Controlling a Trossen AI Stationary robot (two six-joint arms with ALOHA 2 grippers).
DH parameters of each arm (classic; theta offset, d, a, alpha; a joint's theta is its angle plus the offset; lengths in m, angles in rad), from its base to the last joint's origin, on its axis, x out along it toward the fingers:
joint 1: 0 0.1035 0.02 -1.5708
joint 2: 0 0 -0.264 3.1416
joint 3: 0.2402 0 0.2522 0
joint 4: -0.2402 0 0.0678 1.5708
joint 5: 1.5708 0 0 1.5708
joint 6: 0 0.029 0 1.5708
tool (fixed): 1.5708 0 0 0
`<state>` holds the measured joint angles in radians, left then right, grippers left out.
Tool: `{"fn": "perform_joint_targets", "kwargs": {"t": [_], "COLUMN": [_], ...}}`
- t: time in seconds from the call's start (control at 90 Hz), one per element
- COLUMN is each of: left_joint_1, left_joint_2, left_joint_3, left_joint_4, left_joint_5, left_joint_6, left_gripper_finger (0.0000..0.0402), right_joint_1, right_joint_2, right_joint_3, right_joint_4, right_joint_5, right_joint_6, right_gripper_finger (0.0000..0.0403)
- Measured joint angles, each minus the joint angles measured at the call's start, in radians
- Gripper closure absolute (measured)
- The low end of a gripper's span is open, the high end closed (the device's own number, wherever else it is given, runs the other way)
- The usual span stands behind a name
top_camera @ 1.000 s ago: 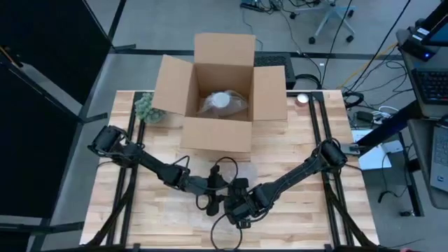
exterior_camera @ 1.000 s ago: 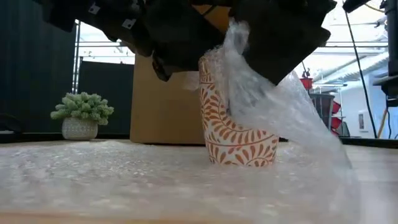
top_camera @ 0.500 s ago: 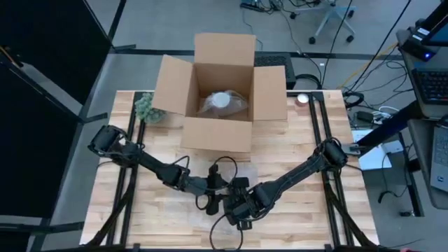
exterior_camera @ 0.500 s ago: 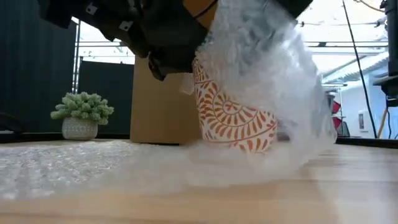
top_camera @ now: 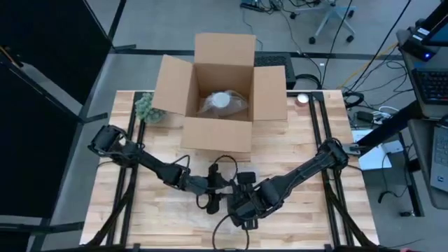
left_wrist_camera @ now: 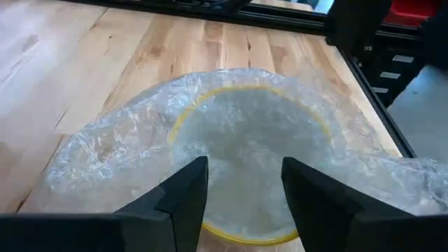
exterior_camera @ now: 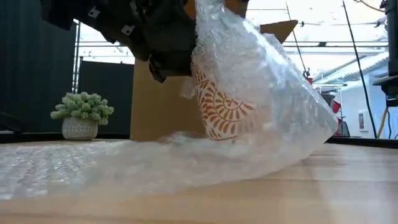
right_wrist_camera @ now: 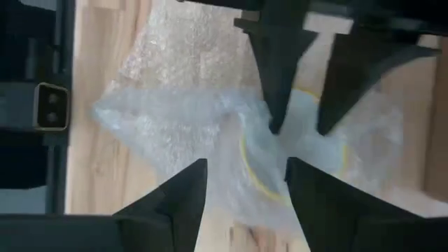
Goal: Wrap mug
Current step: Wrap the yellow patterned mug with bubble wrap
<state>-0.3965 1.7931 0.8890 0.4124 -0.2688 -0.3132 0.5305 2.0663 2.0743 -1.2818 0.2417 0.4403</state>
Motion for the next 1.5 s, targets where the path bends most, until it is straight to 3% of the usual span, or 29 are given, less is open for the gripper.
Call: {"fn": "perform_joint_targets", "kwargs": {"t": [0.256, 0.389, 0.633, 0.789, 1.067, 1.333, 1.5], "left_joint_1": [0.0, 0.0, 0.0, 0.0, -0.002, -0.001, 0.002], "left_joint_2": [0.009, 0.006, 0.005, 0.004, 0.003, 0.003, -0.006], "left_joint_3": [-0.007, -0.005, -0.004, -0.003, -0.003, 0.023, 0.098], "left_joint_4": [-0.032, -0.019, -0.01, -0.006, -0.025, -0.037, -0.003], "left_joint_5": [0.015, 0.015, 0.008, 0.007, 0.006, 0.006, 0.025], "left_joint_6": [-0.001, 0.0, 0.001, 0.004, 0.004, 0.002, 0.005], "left_gripper_finger": [0.0228, 0.0228, 0.0228, 0.0228, 0.0228, 0.0228, 0.0228], "right_joint_1": [0.041, 0.058, 0.109, 0.122, 0.127, 0.128, 0.12], "right_joint_2": [0.004, 0.008, 0.003, 0.003, -0.006, -0.009, 0.024], "right_joint_3": [-0.076, -0.186, -0.228, -0.359, -0.56, -0.627, -0.677], "right_joint_4": [0.116, 0.104, 0.072, 0.114, 0.394, 0.478, 0.613], "right_joint_5": [0.09, 0.166, 0.194, 0.279, 0.324, 0.353, 0.273], "right_joint_6": [0.008, 0.089, 0.182, 0.266, 0.301, 0.317, 0.344], "right_gripper_finger": [0.0222, 0.0222, 0.0222, 0.0222, 0.0222, 0.0222, 0.0222]}}
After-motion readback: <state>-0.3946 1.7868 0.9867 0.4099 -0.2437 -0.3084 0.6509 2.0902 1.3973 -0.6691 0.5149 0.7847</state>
